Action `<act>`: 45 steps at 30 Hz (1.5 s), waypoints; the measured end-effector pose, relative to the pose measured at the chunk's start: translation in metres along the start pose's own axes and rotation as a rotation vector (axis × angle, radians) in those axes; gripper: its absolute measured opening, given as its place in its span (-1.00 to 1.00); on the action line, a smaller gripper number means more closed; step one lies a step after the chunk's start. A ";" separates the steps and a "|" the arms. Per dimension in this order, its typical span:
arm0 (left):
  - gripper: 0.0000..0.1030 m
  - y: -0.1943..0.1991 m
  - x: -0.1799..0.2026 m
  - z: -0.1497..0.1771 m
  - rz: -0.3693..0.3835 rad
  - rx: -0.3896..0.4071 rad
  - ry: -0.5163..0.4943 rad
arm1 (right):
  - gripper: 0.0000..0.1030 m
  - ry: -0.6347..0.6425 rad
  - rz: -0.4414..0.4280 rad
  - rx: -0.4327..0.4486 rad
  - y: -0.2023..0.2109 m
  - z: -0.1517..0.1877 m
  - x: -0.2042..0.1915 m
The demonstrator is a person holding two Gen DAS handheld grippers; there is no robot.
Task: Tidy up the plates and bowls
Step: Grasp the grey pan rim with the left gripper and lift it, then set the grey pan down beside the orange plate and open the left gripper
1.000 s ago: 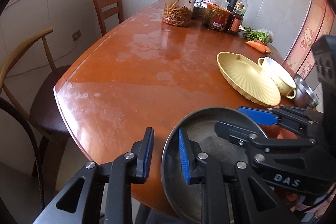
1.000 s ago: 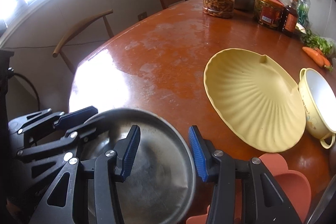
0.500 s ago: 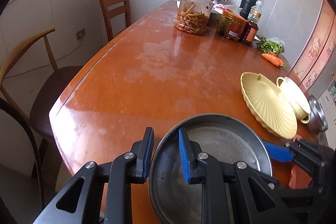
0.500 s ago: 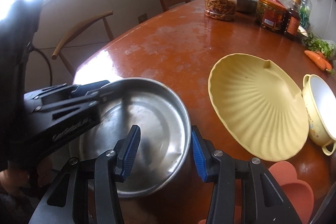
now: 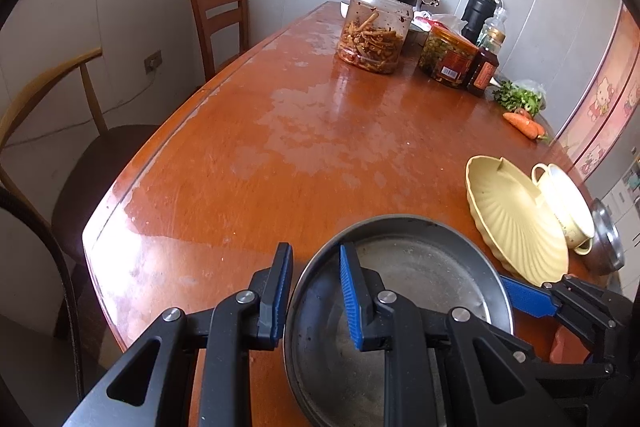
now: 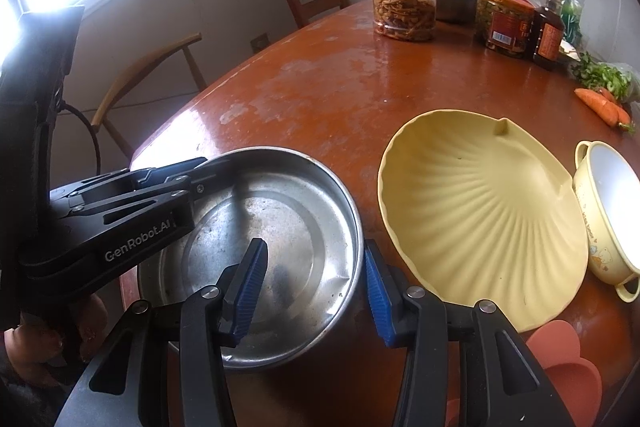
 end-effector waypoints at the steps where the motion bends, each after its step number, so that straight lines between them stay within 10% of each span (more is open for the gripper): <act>1: -0.52 0.001 -0.001 0.000 0.003 -0.002 0.003 | -0.04 -0.001 0.002 0.002 0.000 0.000 0.000; 25: -0.21 0.056 0.013 0.021 -0.030 0.074 -0.003 | 0.04 -0.049 -0.024 0.085 0.044 0.012 0.007; 45: -0.13 0.080 0.096 0.069 -0.003 0.076 -0.137 | 0.14 -0.096 -0.010 0.203 0.121 0.089 0.029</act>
Point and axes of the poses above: each gripper's, at about its wrist camera, not at the fingertips, and y roughly against the way its jaws point, x to its right, z to its underside, the point moved 5 cm from there along -y, roughly the way its jaws point, and after that the axes turned 11 degrees about -x, right-handed, at the moved point
